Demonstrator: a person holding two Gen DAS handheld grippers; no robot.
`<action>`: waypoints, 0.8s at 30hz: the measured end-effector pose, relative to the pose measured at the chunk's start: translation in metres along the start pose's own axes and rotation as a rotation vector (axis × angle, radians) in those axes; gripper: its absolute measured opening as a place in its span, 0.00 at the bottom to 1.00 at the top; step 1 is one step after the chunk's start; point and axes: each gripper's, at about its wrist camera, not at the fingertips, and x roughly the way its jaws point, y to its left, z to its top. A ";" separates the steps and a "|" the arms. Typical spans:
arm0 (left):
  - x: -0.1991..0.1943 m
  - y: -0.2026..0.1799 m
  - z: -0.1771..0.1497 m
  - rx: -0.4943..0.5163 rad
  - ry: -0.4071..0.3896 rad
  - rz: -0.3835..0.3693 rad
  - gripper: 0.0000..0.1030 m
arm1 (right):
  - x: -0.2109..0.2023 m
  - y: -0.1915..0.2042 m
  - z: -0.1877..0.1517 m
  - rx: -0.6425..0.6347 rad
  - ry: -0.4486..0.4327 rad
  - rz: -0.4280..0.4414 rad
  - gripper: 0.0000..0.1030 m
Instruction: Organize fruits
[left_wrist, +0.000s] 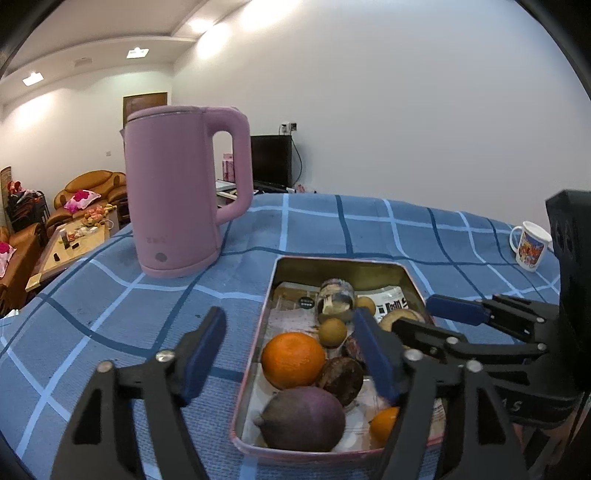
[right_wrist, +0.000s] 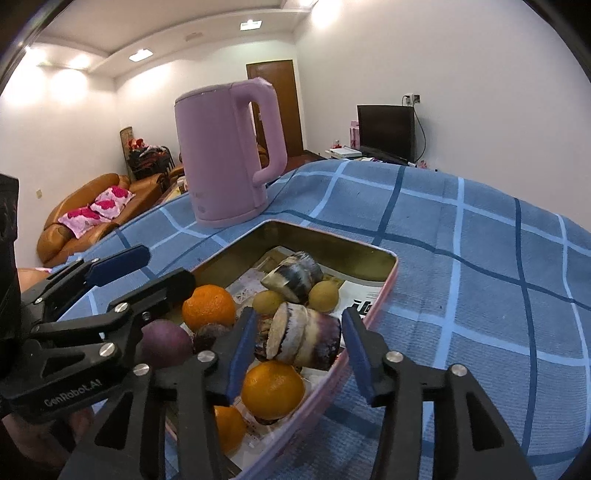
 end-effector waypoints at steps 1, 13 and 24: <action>-0.002 0.000 0.001 -0.002 -0.005 -0.001 0.79 | -0.002 -0.002 0.000 0.009 -0.005 -0.005 0.53; -0.034 -0.009 0.012 0.011 -0.090 -0.019 0.98 | -0.055 -0.014 -0.009 0.062 -0.119 -0.048 0.66; -0.046 -0.025 0.013 0.039 -0.097 -0.024 1.00 | -0.098 -0.006 -0.010 0.003 -0.206 -0.154 0.72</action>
